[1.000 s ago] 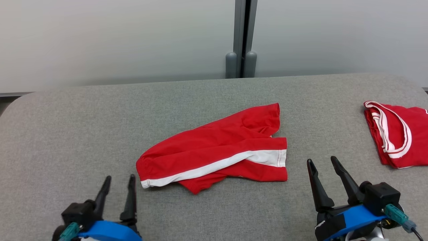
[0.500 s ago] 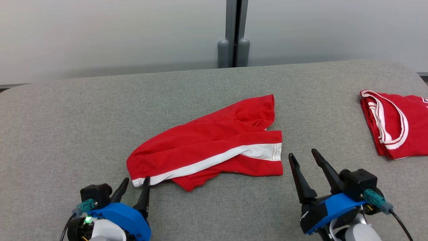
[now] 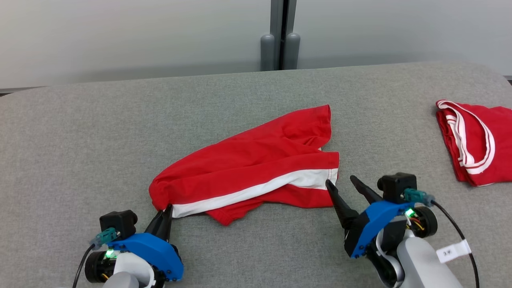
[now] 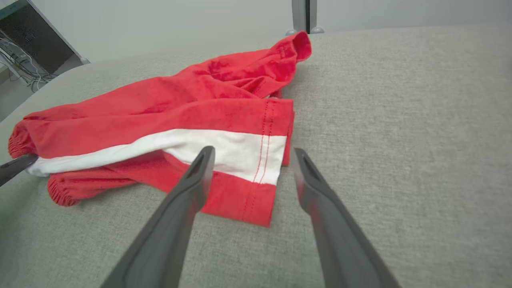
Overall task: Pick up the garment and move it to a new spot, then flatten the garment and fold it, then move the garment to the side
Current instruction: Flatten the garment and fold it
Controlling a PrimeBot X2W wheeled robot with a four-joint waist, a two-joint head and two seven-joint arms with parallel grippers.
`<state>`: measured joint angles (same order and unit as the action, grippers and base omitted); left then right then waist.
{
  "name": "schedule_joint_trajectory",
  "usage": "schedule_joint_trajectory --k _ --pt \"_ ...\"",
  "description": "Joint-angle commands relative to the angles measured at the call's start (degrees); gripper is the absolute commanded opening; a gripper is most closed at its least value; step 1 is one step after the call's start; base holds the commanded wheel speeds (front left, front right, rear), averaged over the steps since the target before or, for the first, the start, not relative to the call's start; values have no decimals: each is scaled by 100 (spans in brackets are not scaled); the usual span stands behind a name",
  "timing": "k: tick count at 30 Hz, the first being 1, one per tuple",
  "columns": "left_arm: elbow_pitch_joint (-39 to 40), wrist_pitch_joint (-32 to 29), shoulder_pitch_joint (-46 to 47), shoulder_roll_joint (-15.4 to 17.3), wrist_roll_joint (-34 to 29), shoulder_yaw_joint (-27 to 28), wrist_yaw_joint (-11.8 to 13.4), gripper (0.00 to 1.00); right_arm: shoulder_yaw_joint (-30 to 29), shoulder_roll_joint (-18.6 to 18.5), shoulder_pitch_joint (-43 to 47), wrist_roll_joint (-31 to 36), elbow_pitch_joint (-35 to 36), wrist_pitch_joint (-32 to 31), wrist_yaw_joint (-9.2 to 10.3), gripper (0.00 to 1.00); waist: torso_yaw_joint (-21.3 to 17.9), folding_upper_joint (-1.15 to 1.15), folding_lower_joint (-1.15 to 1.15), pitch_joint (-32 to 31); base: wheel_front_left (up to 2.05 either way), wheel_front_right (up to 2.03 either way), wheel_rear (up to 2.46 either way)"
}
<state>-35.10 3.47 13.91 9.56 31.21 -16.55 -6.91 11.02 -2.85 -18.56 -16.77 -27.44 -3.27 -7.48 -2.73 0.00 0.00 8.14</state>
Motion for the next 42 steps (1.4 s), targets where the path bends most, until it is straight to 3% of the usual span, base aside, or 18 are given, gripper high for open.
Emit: schedule_joint_trajectory --k 1,8,21,28,34,42 --pt "-21 74 109 7 24 -47 -35 0 -14 -5 -200 -72 -244 -117 -3 100 32 0 0 11 0 0 0" --pt "-99 168 168 13 76 -191 -51 0 49 -6 -570 -378 -1021 -334 -3 100 113 0 0 21 0 0 0" --pt "-80 263 253 105 191 -363 -61 0 620 -9 -1102 -901 -1704 88 -3 100 98 0 0 73 0 0 0" --pt "-63 272 316 139 235 -403 -63 0 478 -6 -1314 -820 -2210 198 -3 100 124 0 0 166 0 0 0" --pt "-54 273 358 177 253 -424 -50 0 628 -6 -1461 -1021 -2402 189 -3 100 139 0 0 224 0 0 0" --pt "-62 302 379 178 296 -451 -50 0 1096 -7 -1458 -1626 -2130 195 -3 100 151 0 0 220 0 0 0"
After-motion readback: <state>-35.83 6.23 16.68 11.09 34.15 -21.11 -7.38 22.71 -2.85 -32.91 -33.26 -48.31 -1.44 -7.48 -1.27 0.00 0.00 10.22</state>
